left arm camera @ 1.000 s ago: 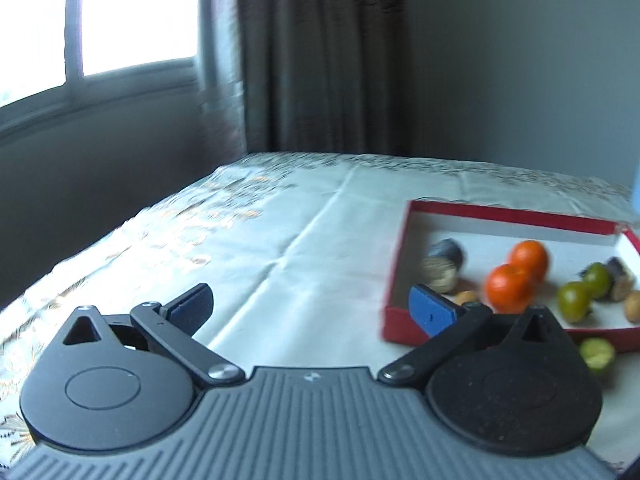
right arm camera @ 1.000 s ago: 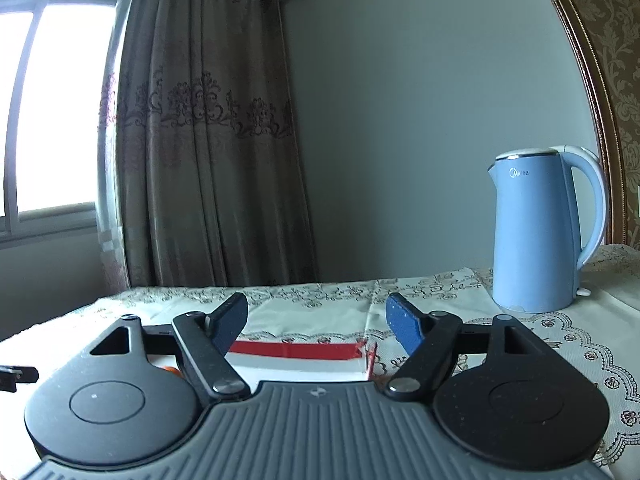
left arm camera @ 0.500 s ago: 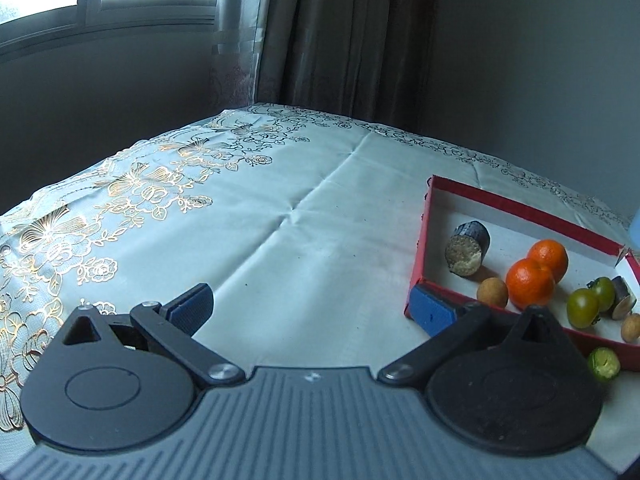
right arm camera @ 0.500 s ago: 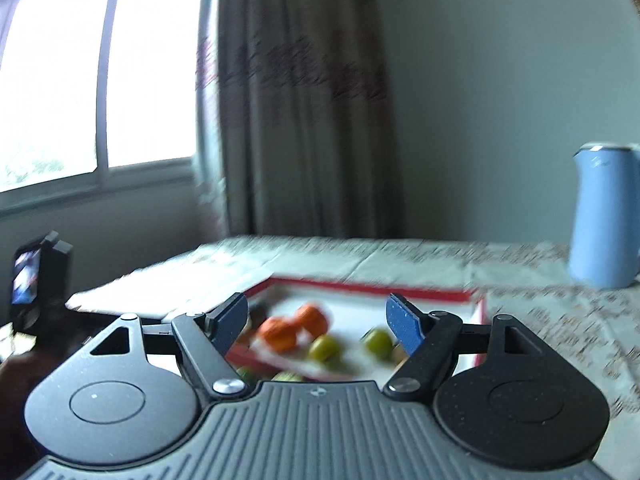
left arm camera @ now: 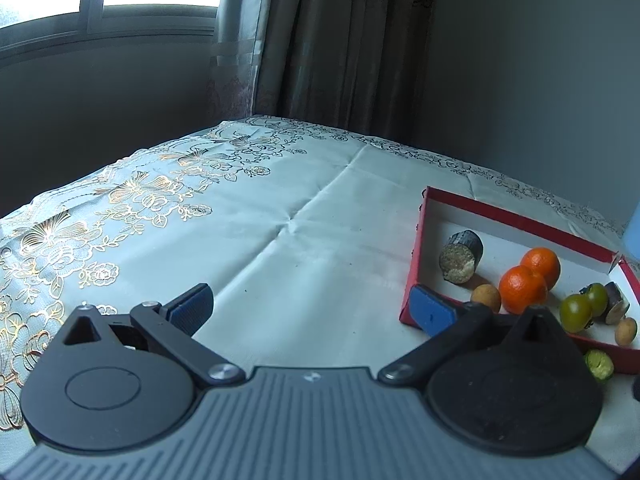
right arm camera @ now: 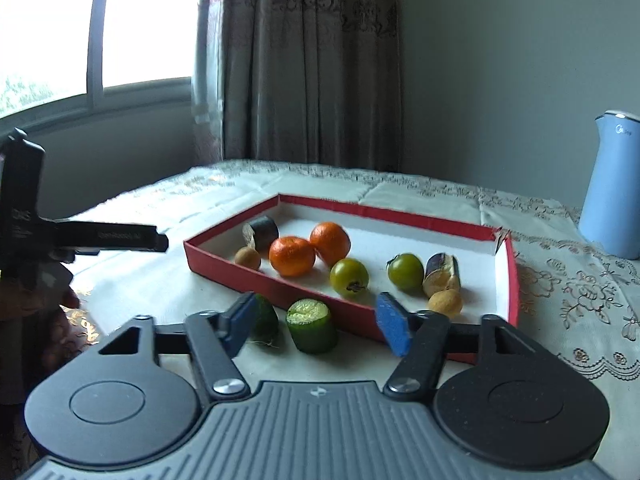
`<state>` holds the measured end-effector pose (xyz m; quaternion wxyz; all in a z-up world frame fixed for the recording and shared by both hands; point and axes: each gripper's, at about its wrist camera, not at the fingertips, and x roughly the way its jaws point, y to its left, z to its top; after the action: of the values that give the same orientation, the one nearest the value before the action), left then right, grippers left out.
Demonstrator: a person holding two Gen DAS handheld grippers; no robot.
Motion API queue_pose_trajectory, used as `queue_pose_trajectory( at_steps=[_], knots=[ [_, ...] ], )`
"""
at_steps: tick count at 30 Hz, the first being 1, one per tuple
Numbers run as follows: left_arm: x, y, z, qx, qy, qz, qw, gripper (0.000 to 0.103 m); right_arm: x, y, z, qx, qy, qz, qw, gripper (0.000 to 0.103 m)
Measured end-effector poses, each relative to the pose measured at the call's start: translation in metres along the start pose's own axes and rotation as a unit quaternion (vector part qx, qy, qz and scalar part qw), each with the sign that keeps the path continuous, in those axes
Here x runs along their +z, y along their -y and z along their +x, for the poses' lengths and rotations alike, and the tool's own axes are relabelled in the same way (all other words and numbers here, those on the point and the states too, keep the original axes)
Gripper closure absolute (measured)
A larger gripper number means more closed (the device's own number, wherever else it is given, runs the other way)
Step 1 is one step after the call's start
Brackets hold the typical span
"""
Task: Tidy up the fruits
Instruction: 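Move the right gripper toward the cut lime halves beside the box, then close the right gripper around the cut green lime half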
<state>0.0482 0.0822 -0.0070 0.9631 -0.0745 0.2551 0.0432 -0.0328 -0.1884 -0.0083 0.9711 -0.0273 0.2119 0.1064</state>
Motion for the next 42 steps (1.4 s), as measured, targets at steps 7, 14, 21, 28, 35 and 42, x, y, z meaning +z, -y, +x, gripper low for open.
queue_pose_trajectory(
  at_steps=[7,14,21,28,35,42],
  knots=[
    [0.0,-0.002,0.0,-0.005,0.0,-0.004,1.0,0.0,-0.001,-0.008,0.027,-0.019,-0.028,-0.004,0.999,0.043],
    [0.0,-0.004,0.0,-0.01,-0.002,-0.007,0.9999,0.0,0.0,-0.009,0.044,-0.029,-0.058,0.001,0.998,0.058],
    [0.0,-0.004,0.0,-0.01,-0.002,-0.008,0.9999,0.0,0.004,-0.009,0.049,-0.031,-0.067,0.005,0.997,0.059],
    [0.0,-0.003,0.001,-0.009,-0.003,-0.008,0.9999,0.0,0.002,-0.011,0.049,-0.037,-0.07,0.006,0.997,0.06],
    [0.0,-0.003,0.002,-0.007,-0.006,-0.009,0.9999,0.0,0.003,-0.002,0.051,-0.025,-0.073,0.045,0.996,0.063],
    [0.0,-0.003,0.002,-0.004,-0.006,-0.008,0.9999,0.0,0.003,-0.001,0.054,-0.02,-0.069,0.07,0.995,0.069]
  ],
)
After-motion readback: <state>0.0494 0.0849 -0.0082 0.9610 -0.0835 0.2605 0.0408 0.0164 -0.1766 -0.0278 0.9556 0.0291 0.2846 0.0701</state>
